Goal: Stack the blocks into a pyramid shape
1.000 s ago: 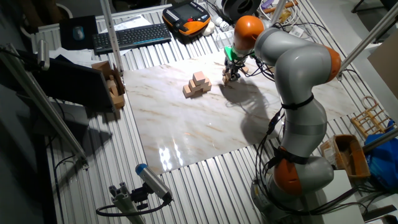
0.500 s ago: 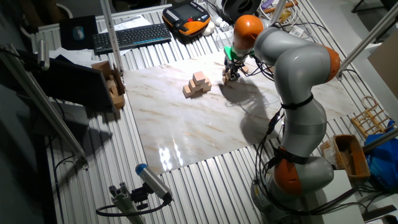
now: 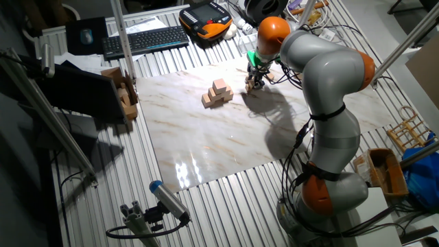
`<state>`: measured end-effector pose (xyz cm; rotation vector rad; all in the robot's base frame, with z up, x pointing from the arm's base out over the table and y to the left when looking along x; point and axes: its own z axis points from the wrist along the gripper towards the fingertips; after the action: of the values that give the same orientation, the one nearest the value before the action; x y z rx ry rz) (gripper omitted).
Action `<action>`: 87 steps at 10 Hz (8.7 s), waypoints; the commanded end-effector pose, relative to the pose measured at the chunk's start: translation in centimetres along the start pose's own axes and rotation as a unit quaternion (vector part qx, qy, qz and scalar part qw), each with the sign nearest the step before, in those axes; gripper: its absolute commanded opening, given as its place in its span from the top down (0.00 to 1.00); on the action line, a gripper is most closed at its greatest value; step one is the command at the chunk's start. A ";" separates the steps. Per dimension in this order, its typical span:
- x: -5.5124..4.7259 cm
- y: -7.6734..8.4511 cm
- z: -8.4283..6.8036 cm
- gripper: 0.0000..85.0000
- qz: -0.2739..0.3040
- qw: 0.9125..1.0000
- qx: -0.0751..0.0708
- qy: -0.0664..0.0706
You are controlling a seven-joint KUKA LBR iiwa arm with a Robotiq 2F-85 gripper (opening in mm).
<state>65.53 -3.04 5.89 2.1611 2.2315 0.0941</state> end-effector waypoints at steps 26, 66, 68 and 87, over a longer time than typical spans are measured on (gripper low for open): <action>-0.2 0.3 0.2 0.40 0.005 1.000 -0.004 -0.011; -2.3 2.7 -5.0 0.40 -0.147 0.989 0.005 -0.005; -2.1 3.1 -4.4 0.40 -0.150 0.989 0.009 -0.004; -2.4 4.7 0.8 0.40 -0.163 0.986 0.019 0.005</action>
<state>70.36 -5.24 5.35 1.7798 2.5746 0.0531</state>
